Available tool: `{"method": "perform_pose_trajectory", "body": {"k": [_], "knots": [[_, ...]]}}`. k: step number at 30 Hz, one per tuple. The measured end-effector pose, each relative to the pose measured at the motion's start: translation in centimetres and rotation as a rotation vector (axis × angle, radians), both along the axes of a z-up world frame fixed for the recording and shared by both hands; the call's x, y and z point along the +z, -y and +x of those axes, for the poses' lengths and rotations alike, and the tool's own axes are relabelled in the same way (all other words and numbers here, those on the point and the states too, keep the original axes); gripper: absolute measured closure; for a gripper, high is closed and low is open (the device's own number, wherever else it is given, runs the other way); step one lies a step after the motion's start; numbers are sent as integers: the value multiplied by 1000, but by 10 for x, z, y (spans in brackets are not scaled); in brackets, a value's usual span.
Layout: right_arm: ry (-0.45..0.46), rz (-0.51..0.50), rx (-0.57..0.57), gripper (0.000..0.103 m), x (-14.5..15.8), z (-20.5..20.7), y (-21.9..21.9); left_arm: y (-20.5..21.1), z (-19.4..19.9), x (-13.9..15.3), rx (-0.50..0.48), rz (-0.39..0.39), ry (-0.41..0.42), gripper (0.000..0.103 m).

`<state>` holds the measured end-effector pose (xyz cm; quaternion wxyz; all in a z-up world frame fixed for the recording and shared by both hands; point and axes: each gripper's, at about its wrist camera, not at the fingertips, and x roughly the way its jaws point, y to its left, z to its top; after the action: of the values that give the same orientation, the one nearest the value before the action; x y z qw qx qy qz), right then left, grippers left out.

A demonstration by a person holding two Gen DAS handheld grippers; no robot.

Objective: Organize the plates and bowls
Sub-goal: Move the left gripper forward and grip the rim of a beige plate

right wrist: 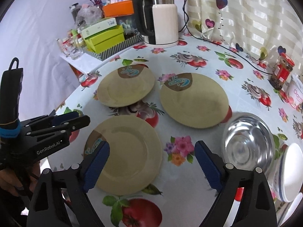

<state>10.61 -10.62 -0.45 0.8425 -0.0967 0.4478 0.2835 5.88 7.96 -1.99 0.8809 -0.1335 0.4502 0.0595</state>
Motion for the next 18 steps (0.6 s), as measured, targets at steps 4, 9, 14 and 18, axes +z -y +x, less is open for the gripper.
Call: {"method": "perform_pose_trajectory", "body": {"k": [4, 9, 14, 18], "knots": [[-14, 21, 11, 24, 1, 12, -10, -11, 6, 1, 14, -15, 13, 66], [-21, 32, 20, 24, 1, 25, -23, -24, 14, -2, 33, -32, 20, 66], [-40, 36, 27, 35, -4, 36, -34, -35, 23, -5, 35, -60, 29, 66], [-64, 56, 24, 38, -10, 48, -40, -45, 33, -10, 48, -94, 32, 66]]}}
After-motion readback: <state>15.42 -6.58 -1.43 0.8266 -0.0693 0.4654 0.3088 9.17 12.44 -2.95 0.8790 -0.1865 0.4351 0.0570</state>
